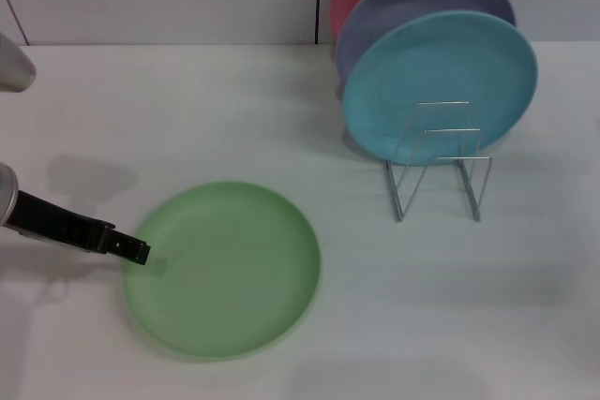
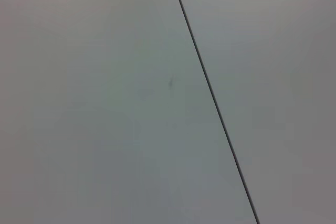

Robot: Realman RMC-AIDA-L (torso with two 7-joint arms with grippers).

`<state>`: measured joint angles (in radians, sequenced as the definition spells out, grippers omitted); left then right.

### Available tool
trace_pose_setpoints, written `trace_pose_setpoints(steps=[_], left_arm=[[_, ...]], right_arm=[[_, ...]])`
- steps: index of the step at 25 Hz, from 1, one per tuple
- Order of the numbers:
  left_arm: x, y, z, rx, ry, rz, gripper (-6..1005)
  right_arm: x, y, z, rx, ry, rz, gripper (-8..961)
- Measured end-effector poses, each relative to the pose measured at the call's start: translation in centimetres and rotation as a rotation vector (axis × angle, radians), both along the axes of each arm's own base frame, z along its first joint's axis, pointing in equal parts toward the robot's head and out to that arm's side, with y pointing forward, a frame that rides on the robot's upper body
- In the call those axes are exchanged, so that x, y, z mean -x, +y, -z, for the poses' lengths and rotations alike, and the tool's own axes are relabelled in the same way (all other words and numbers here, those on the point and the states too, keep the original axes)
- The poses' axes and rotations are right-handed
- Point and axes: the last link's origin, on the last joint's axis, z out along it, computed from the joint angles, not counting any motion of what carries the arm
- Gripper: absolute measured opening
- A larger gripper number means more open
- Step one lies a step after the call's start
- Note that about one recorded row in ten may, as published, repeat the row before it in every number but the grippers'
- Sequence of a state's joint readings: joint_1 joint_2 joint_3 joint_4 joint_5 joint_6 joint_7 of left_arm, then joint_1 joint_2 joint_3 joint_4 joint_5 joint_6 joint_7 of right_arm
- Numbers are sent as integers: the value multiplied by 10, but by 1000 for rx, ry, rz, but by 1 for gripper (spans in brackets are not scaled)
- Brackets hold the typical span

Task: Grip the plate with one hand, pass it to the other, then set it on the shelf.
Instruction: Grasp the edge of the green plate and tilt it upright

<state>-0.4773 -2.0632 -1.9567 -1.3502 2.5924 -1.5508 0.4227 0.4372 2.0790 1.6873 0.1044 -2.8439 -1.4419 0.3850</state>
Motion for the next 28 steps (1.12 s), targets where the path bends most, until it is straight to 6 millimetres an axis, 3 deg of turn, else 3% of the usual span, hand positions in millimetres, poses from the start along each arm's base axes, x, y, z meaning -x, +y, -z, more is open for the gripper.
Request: trace_pose_setpoints(steps=[28], left_arm=[[8,5,18,36,3,-20,777]], right_arm=[[2,3,-1,-1,-2,-7,650]])
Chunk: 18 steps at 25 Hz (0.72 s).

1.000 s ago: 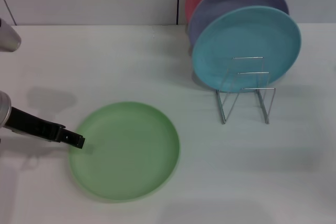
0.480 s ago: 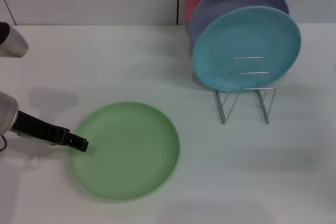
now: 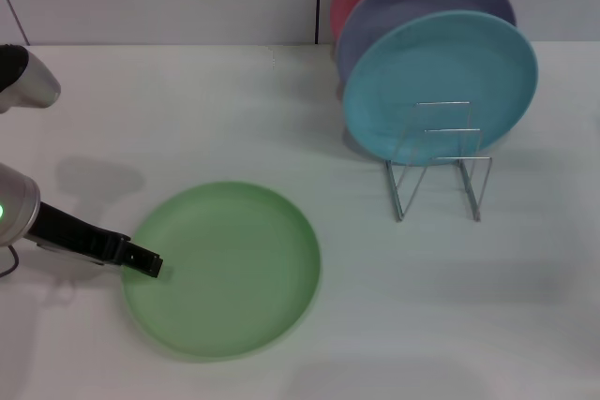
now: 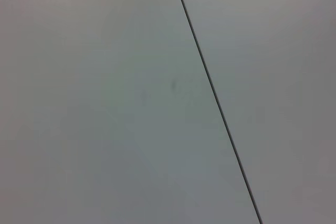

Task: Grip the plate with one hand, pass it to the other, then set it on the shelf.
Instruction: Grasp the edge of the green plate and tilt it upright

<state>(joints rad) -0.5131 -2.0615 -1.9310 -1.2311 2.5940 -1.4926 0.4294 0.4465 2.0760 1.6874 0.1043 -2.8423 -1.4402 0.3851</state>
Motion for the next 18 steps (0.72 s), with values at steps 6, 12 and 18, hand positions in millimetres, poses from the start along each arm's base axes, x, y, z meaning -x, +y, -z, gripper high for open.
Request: trace_pose_setpoints(steps=[6,12,18], left_arm=[[2,0,1,4,-1,-6,774],[3,-1,3,8,0,-9,772],[2,-1,5,15,5,-4,769]], right_arm=[[0,0,0,0,-1,0,650],[0,0,0,0,-1,0,651],[0,0,0,0,-2,-1,650]])
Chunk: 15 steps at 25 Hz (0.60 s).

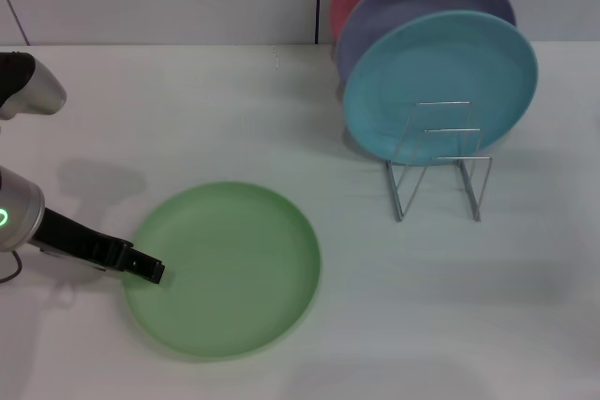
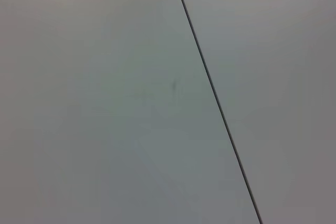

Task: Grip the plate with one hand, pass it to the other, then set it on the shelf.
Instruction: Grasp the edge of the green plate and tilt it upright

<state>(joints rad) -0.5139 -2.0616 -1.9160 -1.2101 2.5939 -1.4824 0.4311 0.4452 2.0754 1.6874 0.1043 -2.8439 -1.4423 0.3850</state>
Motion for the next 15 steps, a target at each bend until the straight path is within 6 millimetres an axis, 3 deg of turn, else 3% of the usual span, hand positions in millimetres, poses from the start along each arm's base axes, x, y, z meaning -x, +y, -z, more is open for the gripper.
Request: trace_pose_setpoints(steps=[15], left_arm=[[-2,-1,4,17,12,14,742]], right_arm=[[0,-1,1,-1,1,0,651]])
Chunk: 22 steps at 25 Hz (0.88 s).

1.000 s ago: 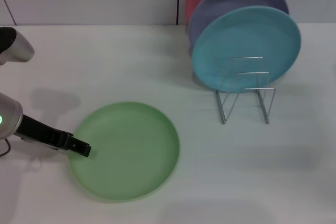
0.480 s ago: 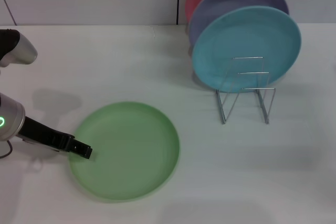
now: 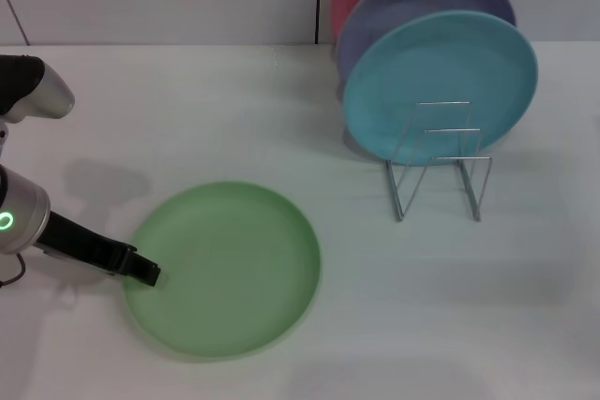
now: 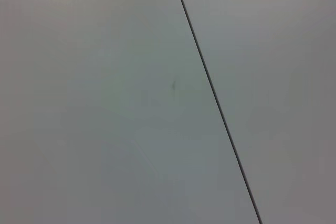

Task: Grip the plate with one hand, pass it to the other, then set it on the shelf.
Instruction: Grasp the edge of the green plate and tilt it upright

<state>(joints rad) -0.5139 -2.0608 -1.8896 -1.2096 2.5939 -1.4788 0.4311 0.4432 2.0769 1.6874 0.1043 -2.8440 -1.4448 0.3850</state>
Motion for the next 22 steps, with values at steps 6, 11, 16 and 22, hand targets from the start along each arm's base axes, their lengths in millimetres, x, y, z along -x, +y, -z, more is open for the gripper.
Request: trace_pose_setpoints(steps=[6,11,16,22], left_arm=[[0,0,0,0,1,2,617],[1,0,-1,3,14,2,536],[1,0,-1,4,18,3,490],[1,0,-1,5,19,3,442]], right_arm=[[0,0,0,-2,0,-2,650],[1,0,0,-4,-1,-5,651],[1,0,0,-4,-1,-5,651],[1,-1,0,-4,-1,-5,650]])
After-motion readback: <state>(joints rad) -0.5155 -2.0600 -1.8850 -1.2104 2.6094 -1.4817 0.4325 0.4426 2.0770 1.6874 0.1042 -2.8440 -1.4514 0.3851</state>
